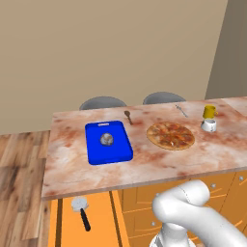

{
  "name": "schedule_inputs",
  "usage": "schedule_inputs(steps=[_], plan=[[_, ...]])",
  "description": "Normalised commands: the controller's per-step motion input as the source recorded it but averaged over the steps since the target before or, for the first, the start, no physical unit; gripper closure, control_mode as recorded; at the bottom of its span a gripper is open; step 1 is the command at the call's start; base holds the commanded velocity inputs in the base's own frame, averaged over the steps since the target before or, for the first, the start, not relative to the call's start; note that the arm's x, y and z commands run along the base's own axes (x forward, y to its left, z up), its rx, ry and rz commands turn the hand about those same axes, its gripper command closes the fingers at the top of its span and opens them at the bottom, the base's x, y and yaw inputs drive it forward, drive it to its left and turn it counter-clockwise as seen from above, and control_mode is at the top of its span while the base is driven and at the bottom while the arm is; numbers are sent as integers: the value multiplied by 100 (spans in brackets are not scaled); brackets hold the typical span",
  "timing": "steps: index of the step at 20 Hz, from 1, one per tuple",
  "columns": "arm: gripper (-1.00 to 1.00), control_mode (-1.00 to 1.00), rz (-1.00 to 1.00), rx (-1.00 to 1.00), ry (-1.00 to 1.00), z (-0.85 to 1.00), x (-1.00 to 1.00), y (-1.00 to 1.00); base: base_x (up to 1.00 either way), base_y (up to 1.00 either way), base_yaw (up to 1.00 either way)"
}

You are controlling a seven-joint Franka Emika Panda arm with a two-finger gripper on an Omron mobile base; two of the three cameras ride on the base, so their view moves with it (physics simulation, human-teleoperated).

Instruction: Take the pizza cutter from the drawer on the left and place it on the dining counter for cutting.

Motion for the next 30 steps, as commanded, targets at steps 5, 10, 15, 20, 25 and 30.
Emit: schedule_inputs(steps=[5,10,15,20,25,30], plan=[[100,-100,0,0,0,0,-51,1,0,0,0],[100,-100,0,0,0,-1,-49,1,0,0,0],[100,-100,0,0,0,-1,-47,1,0,0,0],[100,-100,0,0,0,-1,-48,1,0,0,0],[100,-100,0,0,0,0,-49,1,0,0,0],[100,-100,0,0,0,0,-46,1,0,0,0]])
